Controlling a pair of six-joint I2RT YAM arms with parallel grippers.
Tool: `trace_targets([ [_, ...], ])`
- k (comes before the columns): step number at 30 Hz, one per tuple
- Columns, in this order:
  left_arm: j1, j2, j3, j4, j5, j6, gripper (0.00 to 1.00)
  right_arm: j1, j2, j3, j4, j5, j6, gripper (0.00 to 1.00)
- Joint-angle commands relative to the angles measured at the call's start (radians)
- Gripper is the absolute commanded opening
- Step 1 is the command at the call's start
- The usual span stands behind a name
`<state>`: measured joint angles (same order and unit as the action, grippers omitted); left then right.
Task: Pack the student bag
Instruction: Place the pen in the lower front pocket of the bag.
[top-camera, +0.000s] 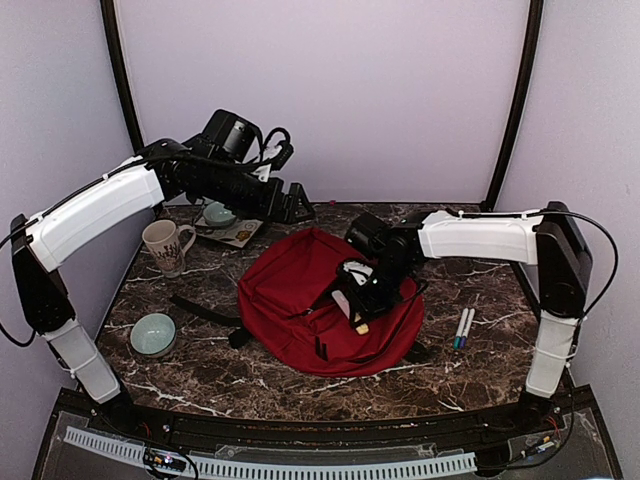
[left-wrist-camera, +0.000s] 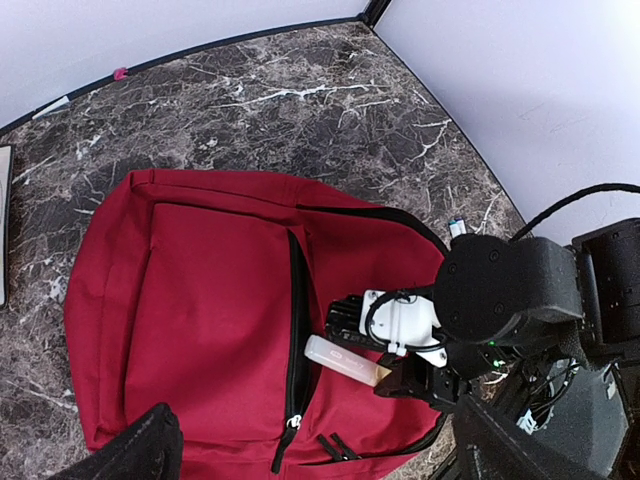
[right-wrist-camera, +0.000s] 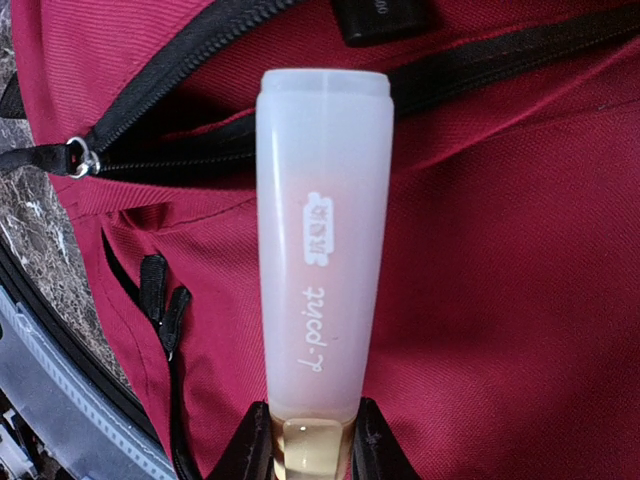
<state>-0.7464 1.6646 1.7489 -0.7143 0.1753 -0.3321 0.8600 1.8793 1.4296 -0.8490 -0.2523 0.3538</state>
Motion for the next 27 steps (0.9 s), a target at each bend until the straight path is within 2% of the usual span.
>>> trace_targets([
  [1, -0.004, -0.054, -0.032, -0.023, -0.023, 0.013, 0.97, -0.017, 0.033, 0.050, -0.053, -0.013, 0.016, 0.09],
  [18, -0.004, -0.050, -0.033, 0.001, -0.012, -0.008, 0.95, -0.072, 0.201, 0.293, -0.185, 0.018, 0.032, 0.08],
  [27, -0.004, -0.064, -0.032, -0.013, -0.029, 0.000, 0.95, -0.109, 0.226, 0.343, -0.140, -0.038, 0.110, 0.08],
])
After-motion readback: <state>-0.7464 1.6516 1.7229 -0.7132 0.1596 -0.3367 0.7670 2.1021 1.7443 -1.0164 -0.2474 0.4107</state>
